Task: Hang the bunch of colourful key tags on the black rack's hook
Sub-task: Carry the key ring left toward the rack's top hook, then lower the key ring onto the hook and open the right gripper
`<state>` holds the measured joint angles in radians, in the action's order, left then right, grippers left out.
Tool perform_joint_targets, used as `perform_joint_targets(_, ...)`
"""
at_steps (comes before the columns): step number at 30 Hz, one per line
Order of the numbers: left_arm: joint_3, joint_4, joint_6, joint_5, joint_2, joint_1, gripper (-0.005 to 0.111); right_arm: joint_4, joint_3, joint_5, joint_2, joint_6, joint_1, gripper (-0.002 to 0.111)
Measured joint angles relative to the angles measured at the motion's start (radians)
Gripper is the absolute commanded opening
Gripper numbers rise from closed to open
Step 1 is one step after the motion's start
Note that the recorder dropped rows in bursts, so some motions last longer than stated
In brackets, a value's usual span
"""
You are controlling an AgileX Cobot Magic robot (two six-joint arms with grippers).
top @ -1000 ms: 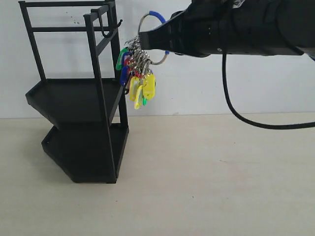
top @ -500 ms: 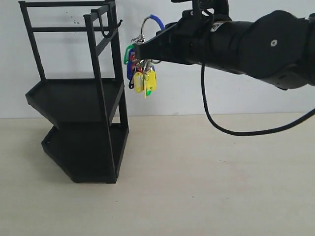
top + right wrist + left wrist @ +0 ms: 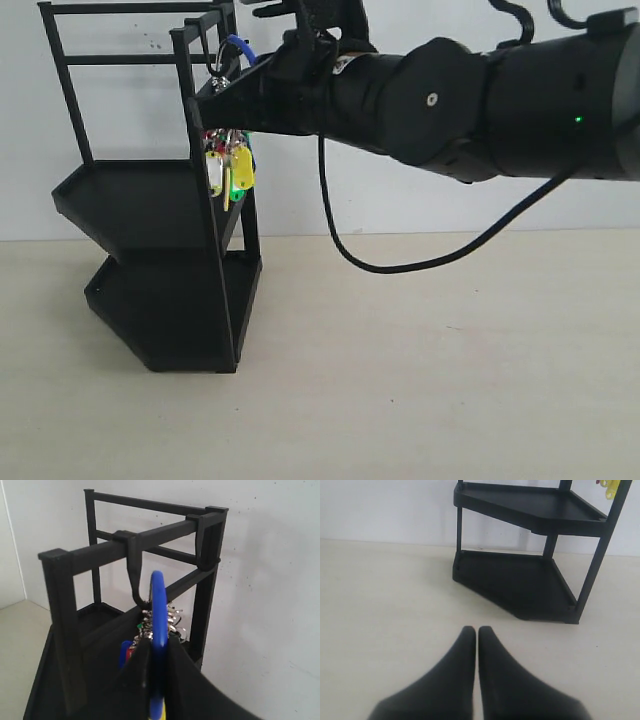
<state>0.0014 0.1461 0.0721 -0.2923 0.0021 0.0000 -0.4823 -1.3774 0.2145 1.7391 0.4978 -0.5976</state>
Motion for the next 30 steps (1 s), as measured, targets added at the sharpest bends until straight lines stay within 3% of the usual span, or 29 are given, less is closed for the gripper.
perform_joint_targets(30,0.000,0.000,0.000,0.000,0.000,0.000,0.004,-0.004,-0.021,0.097,0.054,-0.001,-0.039,0.000)
